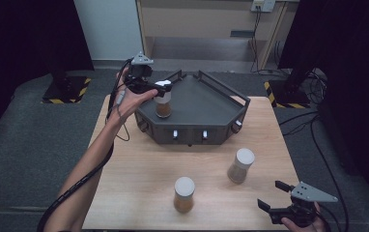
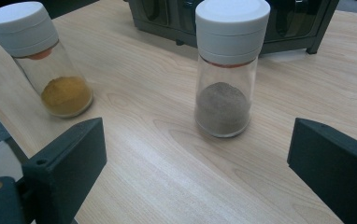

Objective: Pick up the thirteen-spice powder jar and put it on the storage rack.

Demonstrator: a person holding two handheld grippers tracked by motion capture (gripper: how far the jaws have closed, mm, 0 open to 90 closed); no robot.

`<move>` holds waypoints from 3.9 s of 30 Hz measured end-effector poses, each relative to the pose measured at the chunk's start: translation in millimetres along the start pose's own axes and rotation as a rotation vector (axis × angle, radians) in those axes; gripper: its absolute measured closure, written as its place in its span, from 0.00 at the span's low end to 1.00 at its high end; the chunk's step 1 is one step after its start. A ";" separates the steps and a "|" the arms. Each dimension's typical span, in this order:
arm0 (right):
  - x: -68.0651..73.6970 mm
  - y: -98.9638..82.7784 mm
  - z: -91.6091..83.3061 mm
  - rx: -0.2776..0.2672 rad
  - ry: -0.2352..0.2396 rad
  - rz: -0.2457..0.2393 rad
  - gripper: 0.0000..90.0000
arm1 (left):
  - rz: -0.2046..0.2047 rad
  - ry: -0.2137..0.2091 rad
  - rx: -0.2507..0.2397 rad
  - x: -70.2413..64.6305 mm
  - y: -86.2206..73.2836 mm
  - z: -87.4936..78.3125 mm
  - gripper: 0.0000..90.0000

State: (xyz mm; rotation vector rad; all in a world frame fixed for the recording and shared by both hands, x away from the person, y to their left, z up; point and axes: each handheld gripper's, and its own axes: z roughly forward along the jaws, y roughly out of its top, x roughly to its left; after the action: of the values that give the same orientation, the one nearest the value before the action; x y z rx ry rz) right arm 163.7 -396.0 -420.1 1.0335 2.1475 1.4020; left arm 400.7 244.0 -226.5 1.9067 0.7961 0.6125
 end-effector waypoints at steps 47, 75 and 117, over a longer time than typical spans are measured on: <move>1.1 1.2 1.8 0.007 0.000 -0.006 0.06 | 0.118 -0.091 -0.136 -52.0 -49.0 -79.2 0.06; 3.7 3.2 3.0 0.020 -0.007 -0.020 0.06 | 0.078 -0.126 -0.139 -55.4 -113.8 -101.5 0.06; 5.4 4.0 3.4 0.025 -0.011 -0.026 0.06 | -0.015 -0.094 -0.069 -61.7 -202.1 -121.1 0.06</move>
State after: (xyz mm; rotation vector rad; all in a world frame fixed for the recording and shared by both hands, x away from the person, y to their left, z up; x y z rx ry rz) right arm 163.9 -388.9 -417.6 1.0165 2.1677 1.3579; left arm 220.6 336.5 -362.0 1.8507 0.7195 0.5306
